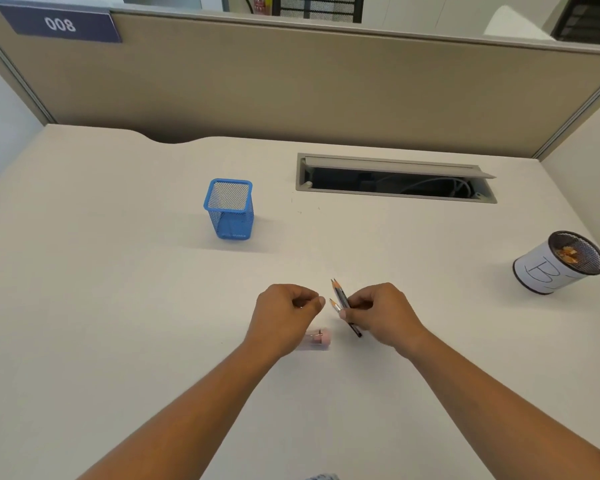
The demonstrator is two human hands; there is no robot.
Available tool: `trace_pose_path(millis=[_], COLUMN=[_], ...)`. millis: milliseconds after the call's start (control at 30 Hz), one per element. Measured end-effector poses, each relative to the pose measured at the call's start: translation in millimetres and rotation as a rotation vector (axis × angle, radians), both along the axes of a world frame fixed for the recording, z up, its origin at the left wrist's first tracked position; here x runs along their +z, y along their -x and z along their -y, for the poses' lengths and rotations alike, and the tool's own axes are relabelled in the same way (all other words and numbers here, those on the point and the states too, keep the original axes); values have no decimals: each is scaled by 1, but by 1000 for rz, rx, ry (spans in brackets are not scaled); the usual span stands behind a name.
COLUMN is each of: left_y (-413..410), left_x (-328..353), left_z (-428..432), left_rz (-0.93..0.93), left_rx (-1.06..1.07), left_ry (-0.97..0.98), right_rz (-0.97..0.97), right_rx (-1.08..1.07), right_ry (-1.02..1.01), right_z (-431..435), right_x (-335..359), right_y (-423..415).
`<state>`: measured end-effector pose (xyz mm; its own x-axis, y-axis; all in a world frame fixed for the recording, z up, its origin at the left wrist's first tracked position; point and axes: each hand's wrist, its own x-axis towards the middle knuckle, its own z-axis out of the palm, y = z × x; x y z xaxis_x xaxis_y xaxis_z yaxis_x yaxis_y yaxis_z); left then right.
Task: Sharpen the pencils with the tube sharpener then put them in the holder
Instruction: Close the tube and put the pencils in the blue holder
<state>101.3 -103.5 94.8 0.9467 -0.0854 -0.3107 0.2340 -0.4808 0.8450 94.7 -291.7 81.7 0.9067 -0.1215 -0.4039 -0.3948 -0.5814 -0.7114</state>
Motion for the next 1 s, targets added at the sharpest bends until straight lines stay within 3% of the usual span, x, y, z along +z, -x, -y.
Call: trace_pose_path(millis=[133, 367, 633, 833, 1000], left_y=[-2, -15, -57, -127, -165], left_x=[8, 36, 70, 73, 62], left_z=[-3, -38, -95, -123, -123], left_rz=[-139, -52, 140, 333, 364], left_rx=[81, 97, 161, 159, 181], left_ry=[344, 385, 181, -214, -329], right_rz=[55, 134, 151, 135, 153], right_rx=[33, 190, 116, 36, -32], right_ry=[-279, -273, -433, -465, -507], right_z=[-18, -54, -86, -88, -79], right_x=[21, 52, 57, 49, 44], right_y=[1, -16, -30, -36, -42])
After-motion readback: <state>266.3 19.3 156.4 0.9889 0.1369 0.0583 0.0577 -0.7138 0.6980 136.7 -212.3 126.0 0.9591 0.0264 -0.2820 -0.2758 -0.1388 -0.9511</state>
